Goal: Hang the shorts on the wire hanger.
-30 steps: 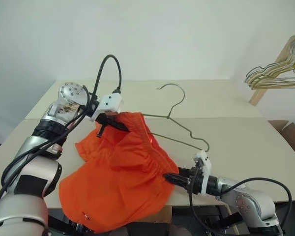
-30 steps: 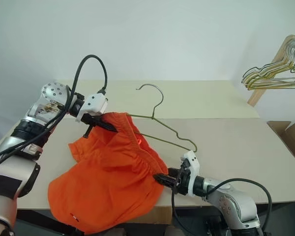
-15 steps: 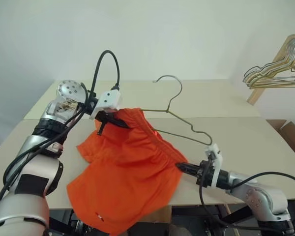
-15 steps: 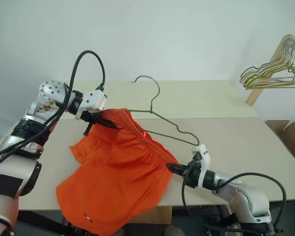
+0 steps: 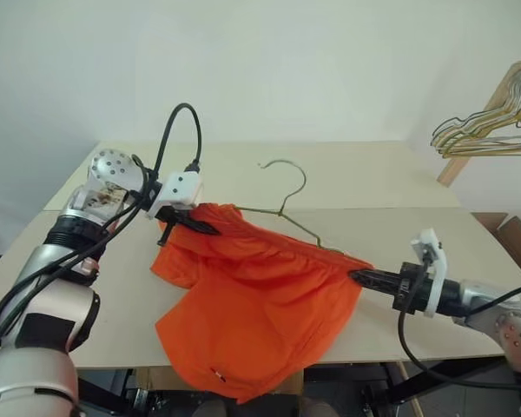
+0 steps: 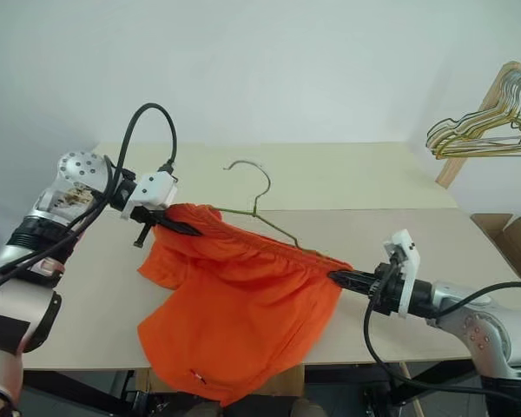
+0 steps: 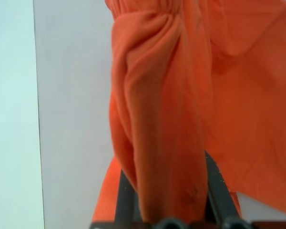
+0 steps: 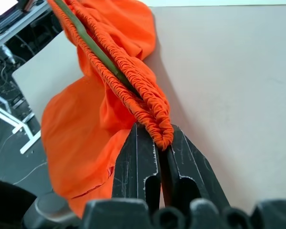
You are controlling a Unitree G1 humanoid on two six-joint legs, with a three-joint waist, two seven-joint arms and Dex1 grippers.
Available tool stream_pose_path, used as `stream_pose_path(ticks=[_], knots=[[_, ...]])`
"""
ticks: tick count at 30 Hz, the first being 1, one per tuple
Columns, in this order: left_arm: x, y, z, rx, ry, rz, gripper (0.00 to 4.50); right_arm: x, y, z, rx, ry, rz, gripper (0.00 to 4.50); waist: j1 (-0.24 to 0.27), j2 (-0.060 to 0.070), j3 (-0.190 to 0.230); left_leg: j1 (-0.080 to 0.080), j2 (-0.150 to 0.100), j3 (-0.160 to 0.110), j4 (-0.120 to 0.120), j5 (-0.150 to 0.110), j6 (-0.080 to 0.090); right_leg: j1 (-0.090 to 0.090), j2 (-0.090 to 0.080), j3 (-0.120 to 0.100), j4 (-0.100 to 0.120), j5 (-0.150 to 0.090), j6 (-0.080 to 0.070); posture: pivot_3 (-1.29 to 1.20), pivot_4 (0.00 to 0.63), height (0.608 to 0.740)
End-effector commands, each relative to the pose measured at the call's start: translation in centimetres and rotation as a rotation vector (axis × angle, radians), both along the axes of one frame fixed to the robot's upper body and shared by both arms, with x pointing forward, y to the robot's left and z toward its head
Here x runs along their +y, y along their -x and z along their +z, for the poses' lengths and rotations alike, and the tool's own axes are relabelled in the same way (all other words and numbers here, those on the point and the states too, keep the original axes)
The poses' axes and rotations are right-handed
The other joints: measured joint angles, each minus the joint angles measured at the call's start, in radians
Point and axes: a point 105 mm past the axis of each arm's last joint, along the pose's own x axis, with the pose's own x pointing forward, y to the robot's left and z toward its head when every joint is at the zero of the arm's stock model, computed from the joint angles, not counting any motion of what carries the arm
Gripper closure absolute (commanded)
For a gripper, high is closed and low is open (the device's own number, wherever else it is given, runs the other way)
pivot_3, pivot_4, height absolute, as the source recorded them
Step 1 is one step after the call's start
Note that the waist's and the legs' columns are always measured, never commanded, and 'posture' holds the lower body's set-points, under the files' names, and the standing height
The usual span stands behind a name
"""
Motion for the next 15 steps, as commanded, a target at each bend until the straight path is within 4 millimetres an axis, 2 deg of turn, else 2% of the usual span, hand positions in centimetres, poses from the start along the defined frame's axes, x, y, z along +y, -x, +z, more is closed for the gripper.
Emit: stream_pose_path(ticks=[1,5,11,15], knots=[[2.0,-0.1,0.0,-0.056,-0.088,0.012,4.5,-1.9,-0.5,1.3,-0.056,0.046,-0.044,4.47,0.0,0.0,0.0,0.0,0.0,0.0,0.0,0.0,0.0,0.0,0.0,0.0,0.0,0.0,0.0,-0.06,0.0,0.74],[1.9,-0.4,-0.6,-0.068,-0.111,0.017,4.5,-1.6,-0.8,2.4,-0.118,0.09,-0.014,4.47,0.0,0.0,0.0,0.0,0.0,0.0,0.0,0.0,0.0,0.0,0.0,0.0,0.0,0.0,0.0,-0.06,0.0,0.74],[-1.3,-0.6,-0.4,-0.049,0.007,-0.022,4.5,1.3,-1.3,5.3,-0.339,0.153,0.045,4.47,0.001,0.0,0.0,0.0,0.0,0.0,0.0,0.0,0.0,0.0,0.0,0.0,0.0,0.0,0.0,-0.07,0.0,0.74],[-3.1,-1.1,-0.2,-0.058,0.067,-0.013,4.5,2.1,-0.8,5.8,-0.376,0.198,0.104,3.31,0.002,0.0,0.0,-0.002,0.0,0.0,0.0,0.0,0.0,-0.001,0.0,0.0,-0.001,0.0,0.0,-0.09,0.0,0.74]])
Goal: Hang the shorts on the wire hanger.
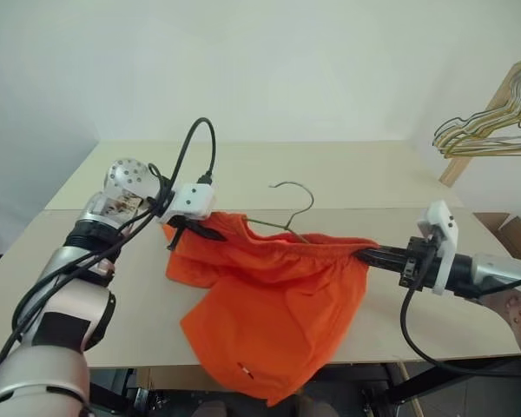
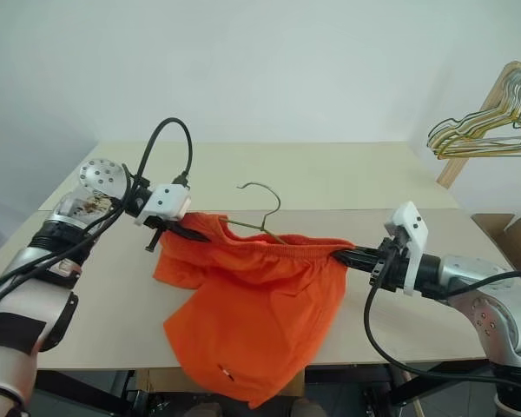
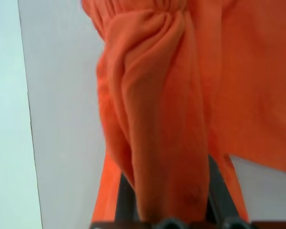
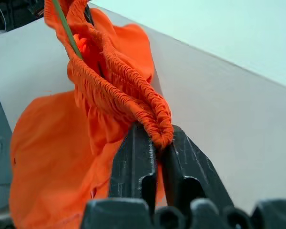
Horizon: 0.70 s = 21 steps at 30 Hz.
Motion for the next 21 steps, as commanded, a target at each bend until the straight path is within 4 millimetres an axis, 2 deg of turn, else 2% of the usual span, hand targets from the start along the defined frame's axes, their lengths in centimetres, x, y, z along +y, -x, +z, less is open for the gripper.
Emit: stream_pose_path(ticks=[1,6,15,17,21], knots=[[-1.2,-0.7,1.2,-0.045,0.067,0.022,4.5,0.6,0.6,1.4,-0.077,0.049,0.06,2.99,0.0,0.0,0.0,0.0,0.0,0.0,0.0,0.0,0.0,0.0,0.0,0.0,0.0,0.0,0.0,-0.09,0.0,0.74],[-1.6,-0.7,1.1,-0.041,0.08,0.02,4.5,-0.9,1.3,1.5,-0.068,0.097,0.05,1.47,-0.002,0.0,0.0,0.0,0.0,0.0,0.0,0.0,0.0,0.0,0.0,0.0,0.0,0.0,0.0,-0.1,0.0,0.74],[-2.5,-0.6,1.0,-0.033,0.122,0.015,4.5,-2.7,1.4,2.3,-0.079,0.179,-0.005,1.47,-0.008,0.0,0.0,0.001,0.0,0.0,0.0,0.0,0.0,0.0,0.0,0.0,0.0,0.0,0.0,-0.12,0.0,0.74],[-2.6,-0.5,0.9,-0.032,0.12,0.011,4.5,-2.8,1.3,3.2,-0.118,0.189,-0.012,1.47,-0.01,0.0,0.0,0.001,0.0,0.0,0.0,0.0,0.0,0.0,0.0,0.0,0.0,0.0,0.0,-0.13,0.0,0.74],[-2.7,-0.5,0.9,-0.025,0.119,0.006,4.5,-2.0,1.8,6.6,-0.208,0.109,0.037,1.47,-0.017,0.0,0.0,0.001,0.0,0.0,0.0,0.0,0.0,0.0,0.0,0.0,0.0,0.0,0.0,-0.13,0.0,0.74]])
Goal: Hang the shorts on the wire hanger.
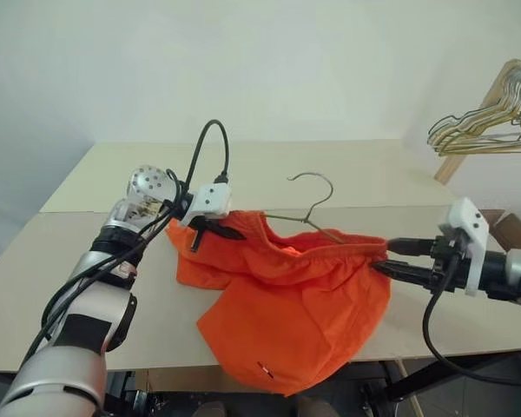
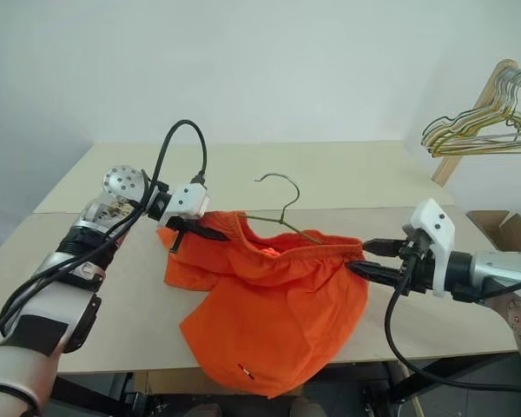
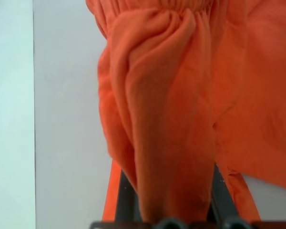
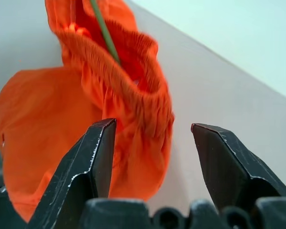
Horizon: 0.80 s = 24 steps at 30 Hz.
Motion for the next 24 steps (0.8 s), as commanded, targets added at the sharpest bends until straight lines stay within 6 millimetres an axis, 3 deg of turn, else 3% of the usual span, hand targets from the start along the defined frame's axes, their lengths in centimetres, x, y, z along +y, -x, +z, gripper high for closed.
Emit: stream_pose_path(ticks=[1,6,11,15,20,24], knots=[[-0.4,-0.1,1.5,-0.047,0.032,-0.01,4.5,1.2,1.1,4.4,-0.13,-0.055,0.094,1.47,-0.003,0.0,0.0,0.0,0.0,0.0,0.0,0.0,0.0,0.0,0.0,0.0,0.0,0.0,0.0,-0.13,0.0,0.74],[-0.5,-0.2,1.6,-0.042,0.037,-0.009,4.5,2.5,1.7,3.9,-0.127,-0.005,0.147,1.47,-0.008,0.0,0.0,0.0,0.0,-0.001,0.0,0.0,0.0,0.0,0.0,0.0,0.0,0.0,0.0,-0.12,0.0,0.74],[-0.6,-0.2,1.8,-0.045,0.039,-0.009,4.5,0.0,1.6,2.5,-0.095,0.124,0.072,1.47,-0.006,0.0,0.0,0.0,0.0,0.0,0.0,0.0,0.0,0.0,-0.001,0.0,0.0,0.0,0.0,-0.11,0.0,0.74],[-0.7,-0.2,2.0,-0.05,0.045,-0.012,4.5,-2.3,2.0,2.4,-0.052,0.132,0.008,1.47,-0.006,0.0,0.0,0.0,0.0,0.0,0.0,0.0,0.0,0.0,-0.001,0.0,-0.001,0.0,0.0,-0.11,0.0,0.74],[-0.8,-0.1,2.0,-0.051,0.049,-0.015,4.5,-2.8,1.4,1.5,-0.034,0.085,-0.038,1.47,-0.013,0.0,0.0,0.001,0.0,0.0,0.0,0.0,0.0,0.001,0.0,0.0,0.0,0.0,0.0,-0.11,0.0,0.74],[-0.8,0.0,1.9,-0.048,0.05,-0.018,4.5,-1.9,1.1,0.7,0.019,0.084,-0.004,0.67,-0.015,0.0,0.0,0.002,0.0,0.0,0.0,0.0,0.0,0.001,0.0,0.001,0.0,0.0,0.0,-0.1,0.0,0.74]])
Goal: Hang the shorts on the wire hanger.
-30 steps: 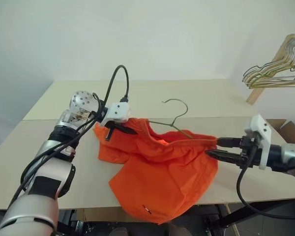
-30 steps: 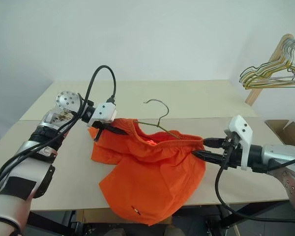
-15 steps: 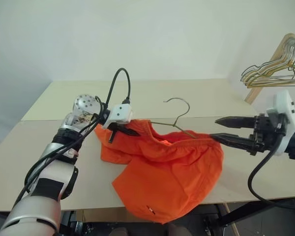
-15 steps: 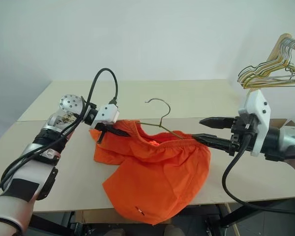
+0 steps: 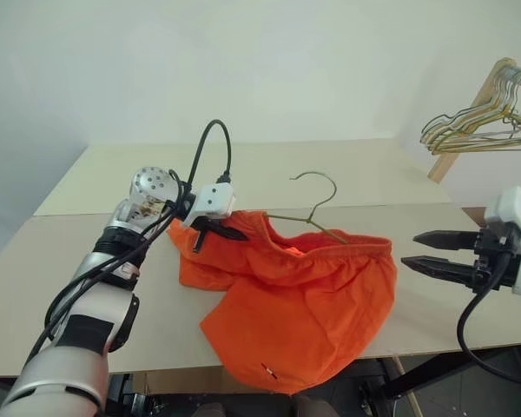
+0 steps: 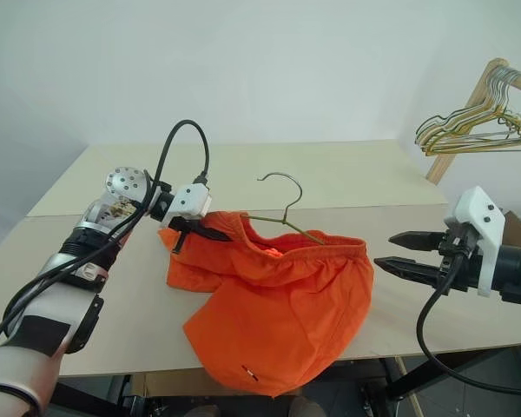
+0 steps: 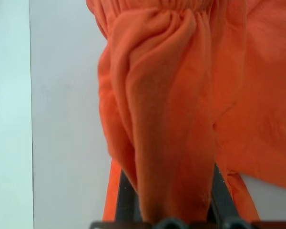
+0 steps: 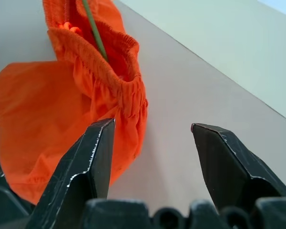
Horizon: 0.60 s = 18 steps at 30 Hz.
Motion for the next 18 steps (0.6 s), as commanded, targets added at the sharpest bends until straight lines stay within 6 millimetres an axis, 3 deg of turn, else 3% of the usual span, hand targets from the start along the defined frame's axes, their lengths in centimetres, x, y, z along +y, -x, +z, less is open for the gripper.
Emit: stream_pose_path(ticks=[1,2,10,18], knots=[[-0.2,-0.1,1.7,-0.049,0.04,-0.005,4.5,0.8,0.0,0.5,0.0,0.003,0.046,0.29,0.002,0.0,0.0,0.0,0.0,0.0,0.0,0.0,0.0,0.0,0.0,0.0,0.0,0.0,0.0,-0.09,0.0,0.74],[-0.2,-0.1,1.7,-0.049,0.04,-0.005,4.5,0.8,0.0,0.5,0.002,0.007,0.051,0.02,0.003,0.0,0.0,-0.001,0.0,0.0,0.0,0.0,0.0,0.0,0.0,0.0,0.0,0.0,0.0,-0.09,0.0,0.74],[-0.2,0.2,1.6,-0.046,0.044,-0.008,4.5,0.2,-0.7,-0.5,0.093,0.01,0.014,0.02,0.011,0.0,0.0,-0.001,0.0,0.0,0.0,0.0,0.0,0.0,-0.001,0.0,-0.001,0.0,0.0,-0.08,0.0,0.74],[-0.4,0.1,1.8,-0.053,0.047,-0.011,4.5,3.3,-1.4,-2.3,0.191,0.057,0.151,0.02,0.005,0.0,0.0,0.0,0.0,0.0,0.0,0.0,0.0,0.0,0.0,0.0,0.0,0.0,0.0,-0.08,0.0,0.74]])
